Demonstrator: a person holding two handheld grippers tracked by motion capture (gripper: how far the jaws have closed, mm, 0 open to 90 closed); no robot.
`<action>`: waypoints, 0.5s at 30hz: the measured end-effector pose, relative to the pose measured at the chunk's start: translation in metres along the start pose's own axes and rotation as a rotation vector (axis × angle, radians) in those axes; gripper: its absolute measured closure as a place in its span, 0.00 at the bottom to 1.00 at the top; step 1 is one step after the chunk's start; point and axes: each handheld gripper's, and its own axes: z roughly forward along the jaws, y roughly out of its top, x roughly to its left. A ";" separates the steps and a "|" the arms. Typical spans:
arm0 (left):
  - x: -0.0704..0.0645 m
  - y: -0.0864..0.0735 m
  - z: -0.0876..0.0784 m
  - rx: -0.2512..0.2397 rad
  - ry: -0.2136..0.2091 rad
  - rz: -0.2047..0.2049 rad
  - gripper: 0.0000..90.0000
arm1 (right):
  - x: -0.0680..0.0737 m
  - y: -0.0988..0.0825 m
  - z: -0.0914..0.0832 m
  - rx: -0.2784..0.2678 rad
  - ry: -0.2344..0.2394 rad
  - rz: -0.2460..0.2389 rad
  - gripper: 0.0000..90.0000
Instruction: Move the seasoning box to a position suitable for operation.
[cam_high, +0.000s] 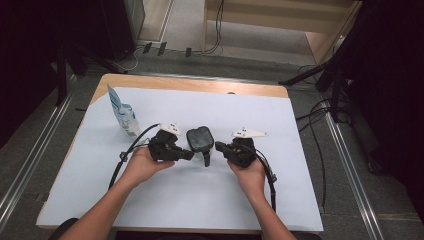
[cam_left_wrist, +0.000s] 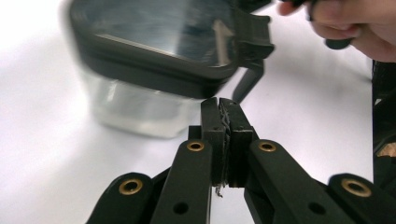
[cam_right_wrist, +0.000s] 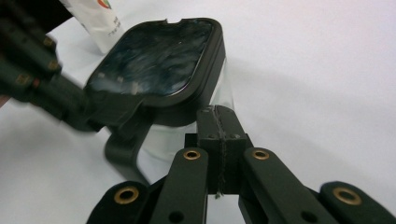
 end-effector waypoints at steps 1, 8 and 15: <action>0.006 0.000 -0.008 -0.017 0.012 -0.006 1.00 | 0.000 -0.001 -0.002 -0.006 0.001 0.002 1.00; 0.028 0.001 -0.021 -0.065 0.033 -0.042 1.00 | 0.013 -0.008 -0.016 -0.003 0.018 -0.001 1.00; 0.043 0.002 -0.021 -0.082 0.038 -0.054 1.00 | 0.029 -0.016 -0.016 0.013 0.042 -0.024 1.00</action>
